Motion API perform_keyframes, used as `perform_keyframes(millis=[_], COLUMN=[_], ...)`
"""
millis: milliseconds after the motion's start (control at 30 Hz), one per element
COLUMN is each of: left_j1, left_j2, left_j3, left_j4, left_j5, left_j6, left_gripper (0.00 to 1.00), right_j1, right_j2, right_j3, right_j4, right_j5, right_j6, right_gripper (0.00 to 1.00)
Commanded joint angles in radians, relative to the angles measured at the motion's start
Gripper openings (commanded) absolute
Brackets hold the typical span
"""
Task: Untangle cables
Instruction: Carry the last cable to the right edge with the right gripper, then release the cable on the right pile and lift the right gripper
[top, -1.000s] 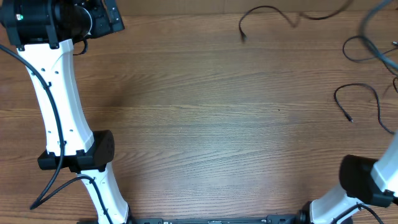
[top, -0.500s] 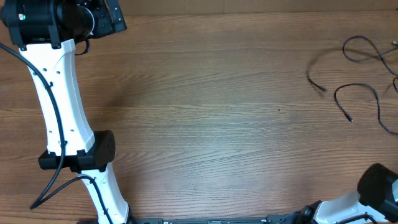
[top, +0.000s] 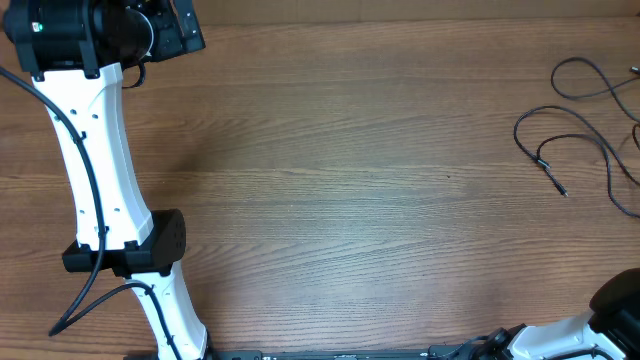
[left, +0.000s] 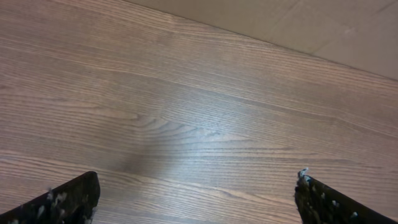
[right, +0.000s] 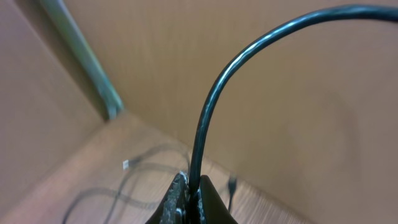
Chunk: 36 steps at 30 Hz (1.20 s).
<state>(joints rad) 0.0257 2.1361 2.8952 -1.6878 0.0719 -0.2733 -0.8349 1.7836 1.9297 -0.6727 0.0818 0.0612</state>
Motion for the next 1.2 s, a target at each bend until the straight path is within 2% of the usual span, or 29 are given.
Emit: perform_keyframes(millis=[0,233,400,433,467,500,600,700,867,967,1167], left_j1=[-0.011,-0.029,-0.047,-0.051,-0.053,-0.055,-0.056,-0.059,-0.059,-0.059,-0.060], left_j2=[-0.003,0.002,0.002,0.002,0.002,0.002,0.002,0.002,0.002,0.002,0.002], left_j3=[0.011,0.011,0.011,0.010,0.010,0.010,0.010,0.000,-0.053,-0.093,-0.125], left_j4=[-0.002,-0.002,-0.002,-0.002,-0.002,-0.002,-0.002,-0.002,-0.002,0.006,0.047], left_j5=[0.007,0.007,0.006,0.007,0.007,0.007,0.007,0.007,0.003,-0.001,0.000], left_j6=[0.027,0.027,0.027,0.027,0.027,0.027,0.041,0.047,0.050,0.050,0.049], left_gripper=[1.00,1.00,1.00,1.00,1.00,1.00,1.00,1.00,1.00,1.00,1.00], right_j1=[0.021,0.096,0.153,0.167,0.173,0.185,0.205,0.230,0.279,0.337,0.481], right_j2=[0.011,0.095,0.200,0.218,0.222,0.224,0.213,0.168,0.105,0.100,0.115], right_j3=[-0.121,-0.347,-0.369,-0.369,-0.369,-0.369,-0.357,-0.344,-0.341,-0.342,-0.342], right_j4=[0.047,0.149,0.133,0.132,0.132,0.133,0.118,0.112,0.153,0.168,0.174], right_j5=[-0.030,-0.069,-0.069,-0.068,-0.068,-0.069,-0.071,-0.158,-0.344,-0.411,-0.376], right_j6=[0.056,0.130,0.153,0.153,0.153,0.153,0.109,0.037,0.047,0.102,0.256], right_gripper=[0.04,0.04,0.04,0.06,0.26,1.00,1.00,1.00,1.00,1.00,1.00])
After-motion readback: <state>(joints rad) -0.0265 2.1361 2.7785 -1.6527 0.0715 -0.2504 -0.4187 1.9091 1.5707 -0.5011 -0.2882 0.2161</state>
